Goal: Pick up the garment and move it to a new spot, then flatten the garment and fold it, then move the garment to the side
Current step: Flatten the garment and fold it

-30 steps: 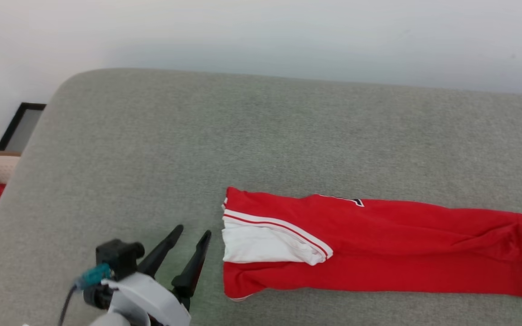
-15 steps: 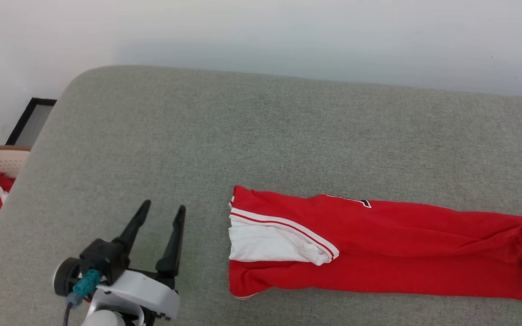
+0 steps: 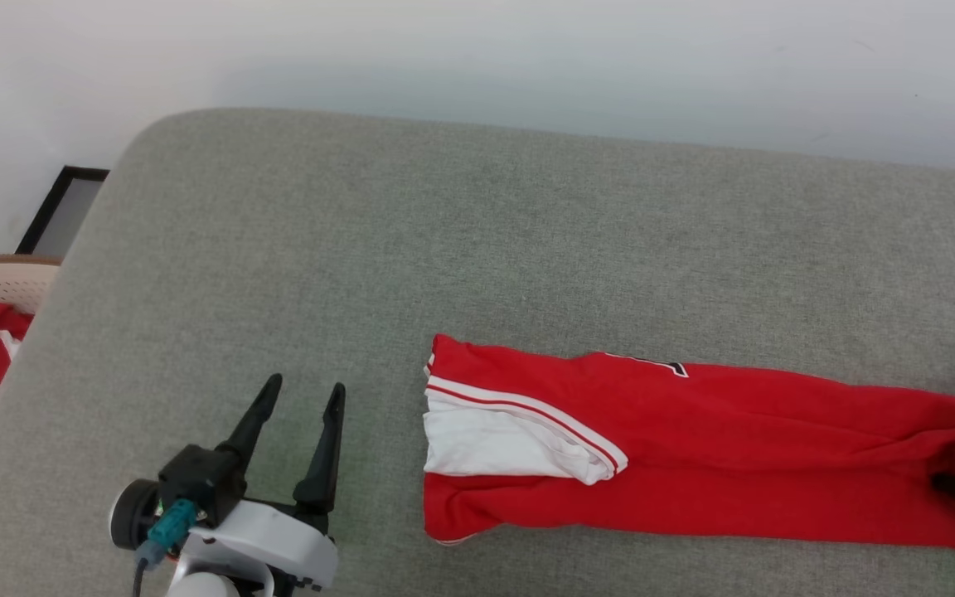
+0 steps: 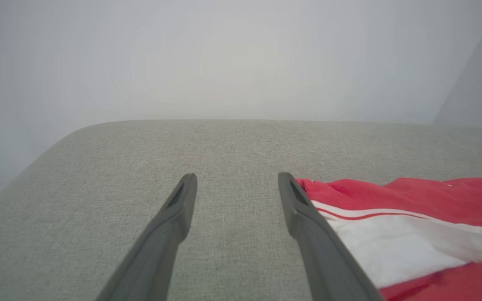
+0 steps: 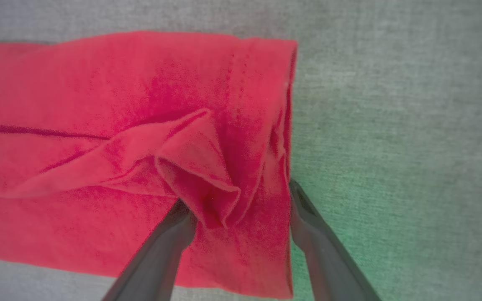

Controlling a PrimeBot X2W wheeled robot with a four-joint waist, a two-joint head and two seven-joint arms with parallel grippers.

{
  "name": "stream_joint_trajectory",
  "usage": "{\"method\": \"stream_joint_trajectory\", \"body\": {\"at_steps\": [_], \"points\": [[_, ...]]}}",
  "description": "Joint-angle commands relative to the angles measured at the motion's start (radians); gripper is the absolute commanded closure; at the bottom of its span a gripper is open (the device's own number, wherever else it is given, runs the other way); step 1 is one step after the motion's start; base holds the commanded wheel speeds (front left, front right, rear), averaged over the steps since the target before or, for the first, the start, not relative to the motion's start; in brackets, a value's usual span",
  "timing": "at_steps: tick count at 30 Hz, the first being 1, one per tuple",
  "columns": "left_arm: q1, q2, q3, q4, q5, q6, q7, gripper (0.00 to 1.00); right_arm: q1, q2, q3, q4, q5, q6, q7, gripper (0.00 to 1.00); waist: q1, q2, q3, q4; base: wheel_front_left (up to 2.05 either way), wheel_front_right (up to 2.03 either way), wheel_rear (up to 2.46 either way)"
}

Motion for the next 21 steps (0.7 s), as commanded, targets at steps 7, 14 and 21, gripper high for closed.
{"method": "stream_joint_trajectory", "body": {"at_steps": [7, 14, 21], "points": [[0.012, -0.028, 0.043, 0.017, 0.046, -0.024, -0.001, 0.0, 0.05, 0.071, -0.017, -0.045, -0.018, 0.006, -0.019, 1.0, 0.0, 0.0, 0.005, -0.007, 0.0, 0.0, 0.0], [0.009, -0.041, 0.071, -0.001, 0.056, -0.032, -0.001, 0.0, 0.06, 0.023, -0.126, -0.102, -0.008, 0.003, -0.106, 1.0, 0.0, 0.0, 0.019, -0.068, 0.0, 0.0, 0.0], [-0.018, -0.035, 0.12, -0.059, 0.056, -0.034, 0.0, 0.0, 0.055, -0.033, -0.264, -0.113, -0.01, 0.003, -0.19, 1.0, 0.0, 0.0, 0.076, -0.151, 0.0, 0.0, 0.0]]}}
